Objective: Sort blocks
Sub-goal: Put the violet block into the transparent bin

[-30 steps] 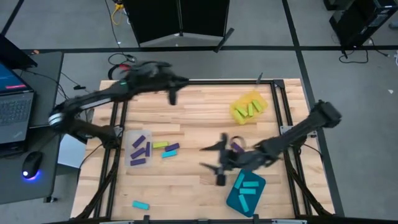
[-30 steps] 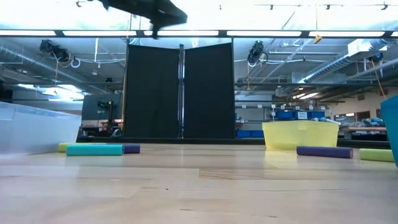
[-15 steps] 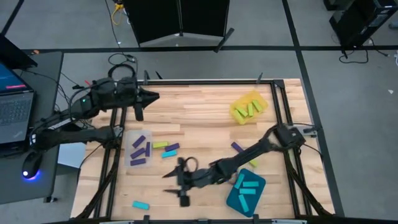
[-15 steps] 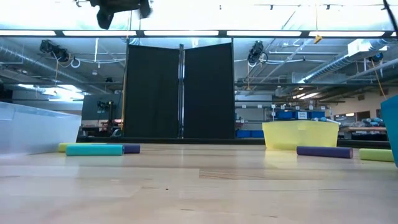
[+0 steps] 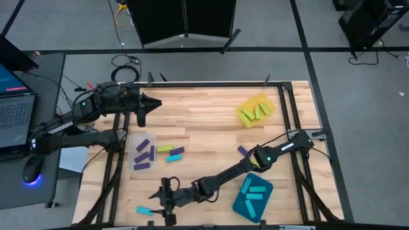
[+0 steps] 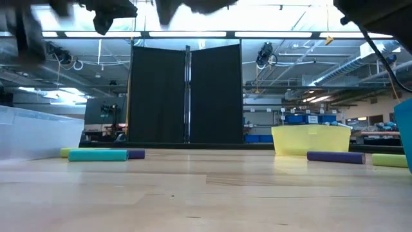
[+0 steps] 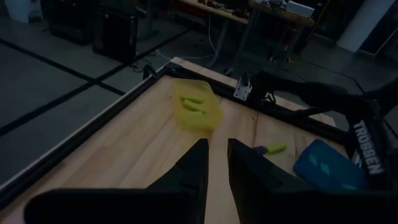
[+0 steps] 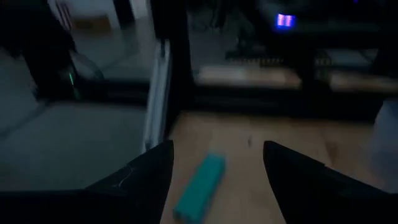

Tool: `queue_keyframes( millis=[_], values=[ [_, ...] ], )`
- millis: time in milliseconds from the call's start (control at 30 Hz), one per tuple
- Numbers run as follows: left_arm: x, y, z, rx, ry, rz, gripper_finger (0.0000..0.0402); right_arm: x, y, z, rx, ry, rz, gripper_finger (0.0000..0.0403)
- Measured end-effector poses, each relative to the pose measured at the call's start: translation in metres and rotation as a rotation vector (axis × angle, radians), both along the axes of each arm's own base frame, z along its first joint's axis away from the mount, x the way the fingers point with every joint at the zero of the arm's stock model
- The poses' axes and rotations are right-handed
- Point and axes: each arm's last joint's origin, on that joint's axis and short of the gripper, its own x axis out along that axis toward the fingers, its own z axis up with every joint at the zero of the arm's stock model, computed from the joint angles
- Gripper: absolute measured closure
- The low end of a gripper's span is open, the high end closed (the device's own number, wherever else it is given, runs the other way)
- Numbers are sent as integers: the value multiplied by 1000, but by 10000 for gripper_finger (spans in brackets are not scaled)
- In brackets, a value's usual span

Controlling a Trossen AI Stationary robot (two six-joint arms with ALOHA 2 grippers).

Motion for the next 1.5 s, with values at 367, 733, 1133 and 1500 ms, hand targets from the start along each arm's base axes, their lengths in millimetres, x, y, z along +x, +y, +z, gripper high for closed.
queue_keyframes(
  millis=[367,733,1133,1500],
  values=[
    [-3,-6,-15,-66,152,-108,335,-3,11,-32,-38,86,14,96],
    [-1,-61,-21,-18,300,-209,348,-20,24,53,-263,-58,-66,124],
    [26,-142,-54,64,565,-385,360,-62,14,107,-375,83,-167,177],
    [9,-238,-90,-13,922,-563,333,-157,20,97,-343,26,-399,177]
  ],
)
